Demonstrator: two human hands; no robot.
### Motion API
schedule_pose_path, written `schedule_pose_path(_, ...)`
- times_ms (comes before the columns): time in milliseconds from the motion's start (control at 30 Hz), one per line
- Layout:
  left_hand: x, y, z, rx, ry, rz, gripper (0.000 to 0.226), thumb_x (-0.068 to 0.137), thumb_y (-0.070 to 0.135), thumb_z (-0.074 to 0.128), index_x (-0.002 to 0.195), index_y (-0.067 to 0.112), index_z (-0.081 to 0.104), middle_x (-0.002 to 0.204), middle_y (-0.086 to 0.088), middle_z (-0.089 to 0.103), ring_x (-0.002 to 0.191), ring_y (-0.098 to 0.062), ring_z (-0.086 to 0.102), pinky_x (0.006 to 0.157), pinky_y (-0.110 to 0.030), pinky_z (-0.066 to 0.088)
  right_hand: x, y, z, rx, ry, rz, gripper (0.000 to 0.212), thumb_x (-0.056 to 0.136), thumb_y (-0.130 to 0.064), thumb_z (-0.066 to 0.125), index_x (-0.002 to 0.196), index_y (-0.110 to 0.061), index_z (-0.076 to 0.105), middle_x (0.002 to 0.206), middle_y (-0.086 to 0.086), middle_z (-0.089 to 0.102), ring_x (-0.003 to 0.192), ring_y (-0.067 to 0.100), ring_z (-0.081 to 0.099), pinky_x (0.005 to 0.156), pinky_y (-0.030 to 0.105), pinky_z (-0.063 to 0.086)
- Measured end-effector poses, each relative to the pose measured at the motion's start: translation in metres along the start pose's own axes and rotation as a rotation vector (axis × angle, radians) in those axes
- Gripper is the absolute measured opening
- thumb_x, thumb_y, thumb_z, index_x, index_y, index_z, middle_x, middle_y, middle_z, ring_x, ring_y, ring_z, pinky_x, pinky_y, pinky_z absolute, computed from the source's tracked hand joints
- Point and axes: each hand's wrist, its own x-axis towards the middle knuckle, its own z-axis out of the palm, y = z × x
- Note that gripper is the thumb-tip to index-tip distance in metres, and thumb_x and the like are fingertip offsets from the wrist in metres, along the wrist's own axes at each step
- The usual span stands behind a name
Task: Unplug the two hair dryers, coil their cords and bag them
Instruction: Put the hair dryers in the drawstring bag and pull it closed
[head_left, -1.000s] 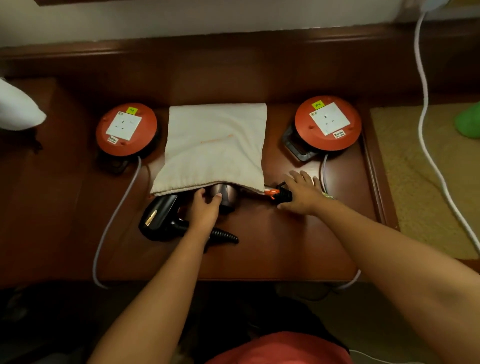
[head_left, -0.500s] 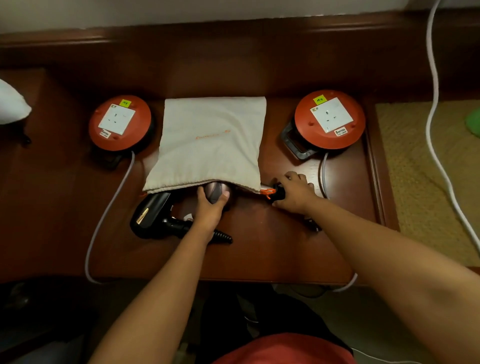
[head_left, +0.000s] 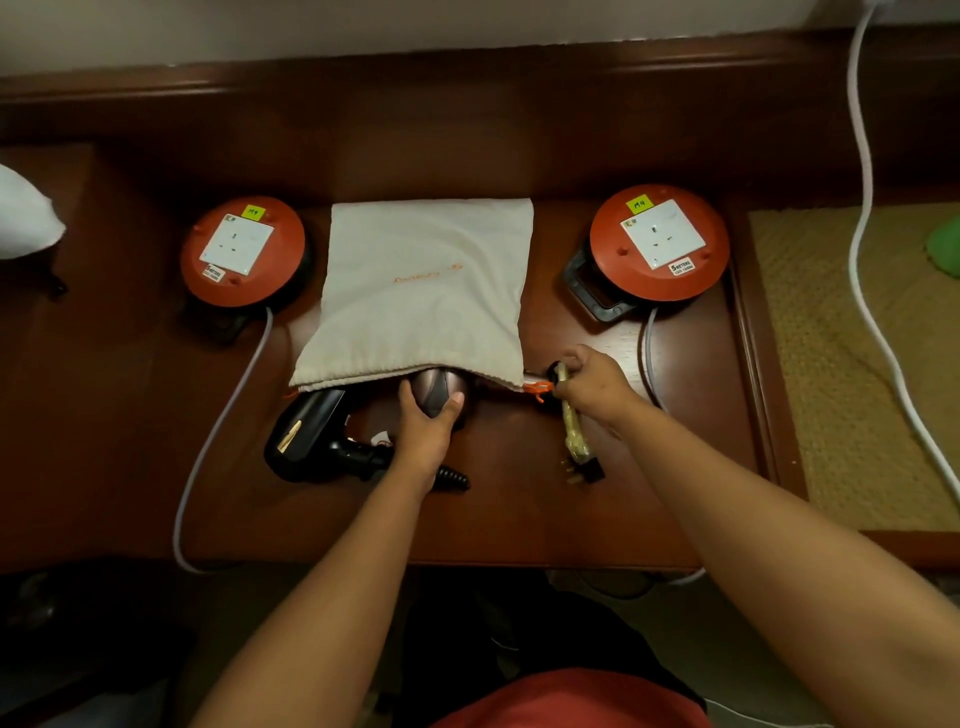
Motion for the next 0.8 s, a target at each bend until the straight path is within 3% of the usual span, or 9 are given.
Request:
schedule_pose_path(67,-0.001,0.001,0.000,0.017,0.012,0.010,0.095,0.085,0.041,0.069,0.153,0.029,0.004,0.156,-0.004,0.027,0.141,-0.025,0.030,0.112,-0.049,0.033,-0.003,0.001,0.005,0.011,0.007,-0.031,0.057,0.077,-0.005,0.072,0.131,-0.006,0.053,0.125,0.010,0.059,0.111,0.025,0.058,0.095,0.037,0.050)
schedule_pose_path(133,-0.001,0.001,0.001,0.029,0.023,0.019,0.094,0.086,0.040,0.068,0.153,0.027,0.004,0.156,-0.005,0.026,0.141,-0.026,0.029,0.112,-0.049,0.033,-0.007,0.004,0.010,-0.049,0.050,-0.108,0.044,0.082,-0.017,0.072,0.123,-0.007,0.061,0.113,0.006,0.060,0.099,0.019,0.059,0.081,0.026,0.050)
schedule_pose_path(200,-0.002,0.002,0.001,0.042,0.038,0.022,0.093,0.087,0.040,0.068,0.153,0.026,0.005,0.156,-0.006,0.027,0.141,-0.027,0.029,0.112,-0.049,0.033,-0.008,0.010,0.013,-0.120,0.105,-0.179,0.033,0.086,-0.024,0.069,0.117,-0.011,0.066,0.111,0.007,0.057,0.099,0.020,0.057,0.080,0.023,0.044)
schedule_pose_path(333,-0.004,0.001,0.002,0.021,0.046,0.023,0.091,0.086,0.040,0.068,0.153,0.025,0.008,0.154,-0.006,0.030,0.140,-0.026,0.032,0.112,-0.049,0.034,-0.009,0.017,0.011,-0.157,0.017,-0.159,0.023,0.085,-0.031,0.068,0.105,-0.029,0.056,0.111,0.001,0.053,0.110,0.024,0.052,0.094,0.042,0.046)
schedule_pose_path(400,-0.006,0.000,0.001,0.004,0.048,0.019,0.090,0.086,0.038,0.069,0.153,0.025,0.010,0.153,-0.006,0.033,0.138,-0.026,0.035,0.111,-0.048,0.035,-0.009,0.016,0.008,-0.200,-0.068,-0.106,0.030,0.086,-0.036,0.066,0.109,-0.030,0.047,0.110,-0.001,0.055,0.108,0.026,0.054,0.094,0.045,0.046)
schedule_pose_path(533,-0.012,0.000,0.001,-0.017,0.042,0.013,0.088,0.085,0.036,0.070,0.153,0.025,0.015,0.147,-0.006,0.042,0.133,-0.025,0.043,0.108,-0.048,0.039,-0.008,0.013,0.002,-0.483,-0.196,-0.084,0.068,0.082,-0.045,0.066,0.139,-0.028,0.033,0.137,0.002,0.050,0.125,0.030,0.045,0.104,0.049,0.032)
schedule_pose_path(633,-0.020,0.001,0.001,-0.026,0.038,0.020,0.084,0.086,0.032,0.069,0.152,0.023,0.018,0.144,-0.005,0.045,0.129,-0.023,0.046,0.107,-0.047,0.041,-0.014,0.013,-0.002,-0.641,-0.272,-0.123,0.053,0.083,-0.048,0.064,0.130,-0.029,0.047,0.121,0.001,0.056,0.120,0.029,0.045,0.095,0.043,0.034)
schedule_pose_path(733,-0.027,-0.002,0.000,-0.027,0.016,0.019,0.082,0.087,0.032,0.069,0.152,0.023,0.021,0.145,-0.004,0.043,0.130,-0.024,0.045,0.106,-0.047,0.042,-0.028,0.016,-0.012,-0.610,-0.327,-0.147,0.065,0.081,-0.054,0.065,0.139,-0.031,0.043,0.130,0.001,0.053,0.125,0.027,0.041,0.104,0.047,0.035)
schedule_pose_path(800,-0.032,-0.004,0.001,-0.041,0.000,0.010,0.082,0.085,0.036,0.069,0.151,0.026,0.022,0.146,-0.004,0.043,0.129,-0.025,0.046,0.105,-0.048,0.043,-0.040,0.016,-0.018,-0.549,-0.321,-0.183,0.062,0.082,-0.048,0.068,0.134,-0.021,0.050,0.126,0.004,0.056,0.117,0.024,0.050,0.101,0.044,0.041)
